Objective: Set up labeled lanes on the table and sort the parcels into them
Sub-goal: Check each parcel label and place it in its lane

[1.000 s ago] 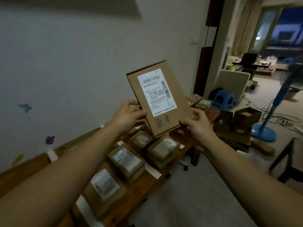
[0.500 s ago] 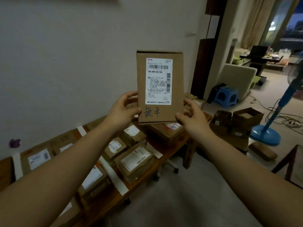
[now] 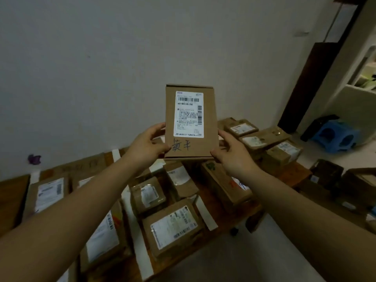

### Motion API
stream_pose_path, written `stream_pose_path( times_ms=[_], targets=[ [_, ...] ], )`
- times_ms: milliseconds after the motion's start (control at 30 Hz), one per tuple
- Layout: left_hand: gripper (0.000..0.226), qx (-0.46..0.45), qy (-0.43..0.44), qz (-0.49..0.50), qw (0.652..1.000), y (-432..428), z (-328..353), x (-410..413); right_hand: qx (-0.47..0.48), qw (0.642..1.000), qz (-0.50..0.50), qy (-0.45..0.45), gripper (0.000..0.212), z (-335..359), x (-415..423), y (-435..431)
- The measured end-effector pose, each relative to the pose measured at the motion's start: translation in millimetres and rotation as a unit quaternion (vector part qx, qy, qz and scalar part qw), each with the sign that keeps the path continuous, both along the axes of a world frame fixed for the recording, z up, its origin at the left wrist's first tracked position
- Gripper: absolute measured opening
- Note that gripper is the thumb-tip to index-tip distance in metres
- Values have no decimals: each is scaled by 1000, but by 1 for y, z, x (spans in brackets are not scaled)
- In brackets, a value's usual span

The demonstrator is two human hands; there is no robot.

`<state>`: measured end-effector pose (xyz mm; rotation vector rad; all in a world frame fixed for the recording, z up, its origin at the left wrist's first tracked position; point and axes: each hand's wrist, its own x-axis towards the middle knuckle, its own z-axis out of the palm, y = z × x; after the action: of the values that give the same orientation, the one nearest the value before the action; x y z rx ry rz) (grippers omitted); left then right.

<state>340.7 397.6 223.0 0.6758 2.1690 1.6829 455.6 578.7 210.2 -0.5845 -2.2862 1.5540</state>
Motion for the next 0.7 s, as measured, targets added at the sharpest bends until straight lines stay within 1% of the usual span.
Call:
stream_pose_path(
  times_ms=[100, 167, 367, 533, 600, 700],
  targets=[
    [60, -36, -5, 37, 999, -14, -7, -10, 0, 998, 61, -24, 55, -11, -28, 0],
    [62, -50, -12, 74, 996, -27, -9, -12, 2, 994, 106, -24, 55, -18, -46, -2],
    [64, -28, -35, 201, 979, -61, -4, 12, -16, 967, 254, -9, 50, -15, -77, -15],
    [66, -38, -41, 275, 960, -83, -2, 34, -15, 952, 307, -5, 54, -22, -83, -35],
    [67, -48, -39, 292, 955, -92, -3, 40, -21, 946, 322, -3, 52, -24, -81, -44],
    [66, -45, -51, 308, 949, -107, -5, 44, 0, 941, 337, 0, 49, -22, -78, -59]
  ],
)
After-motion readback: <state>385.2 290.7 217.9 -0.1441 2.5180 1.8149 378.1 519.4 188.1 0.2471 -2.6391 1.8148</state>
